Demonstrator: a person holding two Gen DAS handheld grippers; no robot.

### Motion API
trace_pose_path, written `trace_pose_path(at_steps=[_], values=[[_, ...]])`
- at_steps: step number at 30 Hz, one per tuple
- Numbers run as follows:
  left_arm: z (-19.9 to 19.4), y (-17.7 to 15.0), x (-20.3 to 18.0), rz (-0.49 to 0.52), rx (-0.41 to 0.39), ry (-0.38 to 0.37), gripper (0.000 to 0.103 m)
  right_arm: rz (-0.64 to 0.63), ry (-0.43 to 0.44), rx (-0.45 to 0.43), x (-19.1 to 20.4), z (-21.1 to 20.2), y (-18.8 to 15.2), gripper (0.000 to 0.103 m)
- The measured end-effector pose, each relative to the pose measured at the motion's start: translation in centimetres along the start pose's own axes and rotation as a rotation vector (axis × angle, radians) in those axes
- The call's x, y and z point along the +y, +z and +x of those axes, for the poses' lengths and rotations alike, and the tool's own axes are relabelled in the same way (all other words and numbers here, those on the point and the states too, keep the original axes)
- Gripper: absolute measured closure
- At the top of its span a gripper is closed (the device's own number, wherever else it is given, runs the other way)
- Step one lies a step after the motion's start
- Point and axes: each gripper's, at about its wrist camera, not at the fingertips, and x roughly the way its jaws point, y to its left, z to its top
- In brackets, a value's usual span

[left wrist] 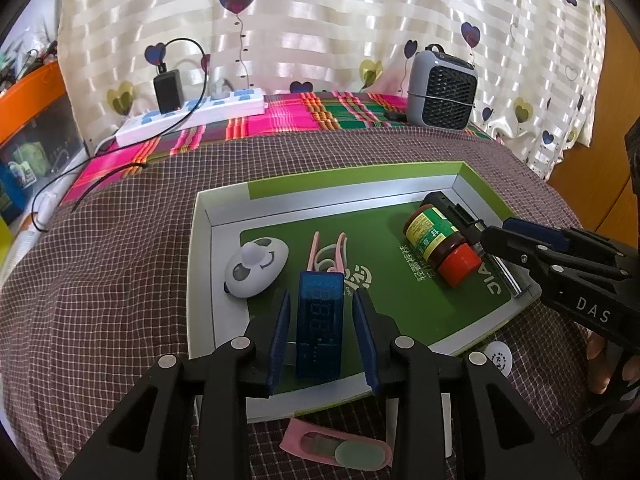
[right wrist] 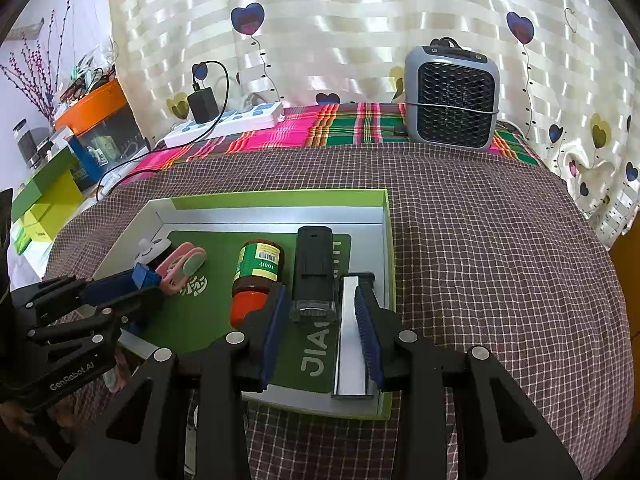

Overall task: Organize rigid objects
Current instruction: 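Lower the USB stick and silver case into the box and open both tools, then withdraw both tools from the box toward the items on the bedspread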

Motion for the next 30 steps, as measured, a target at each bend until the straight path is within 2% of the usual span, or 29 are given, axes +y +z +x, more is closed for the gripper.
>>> trace_pose_path(at_steps=[8,30], values=[[-0.9,0.0,0.0,-0.006,-0.020,0.000,0.067,0.002,0.001,-0.017,0.1,-0.7,-0.2,0.066],[-5.5,-1.7,-0.9,0.006,-0.072,0.003,0.066,-0.001,0.007,-0.064,1.7,-4.3,-2.0,0.066]])
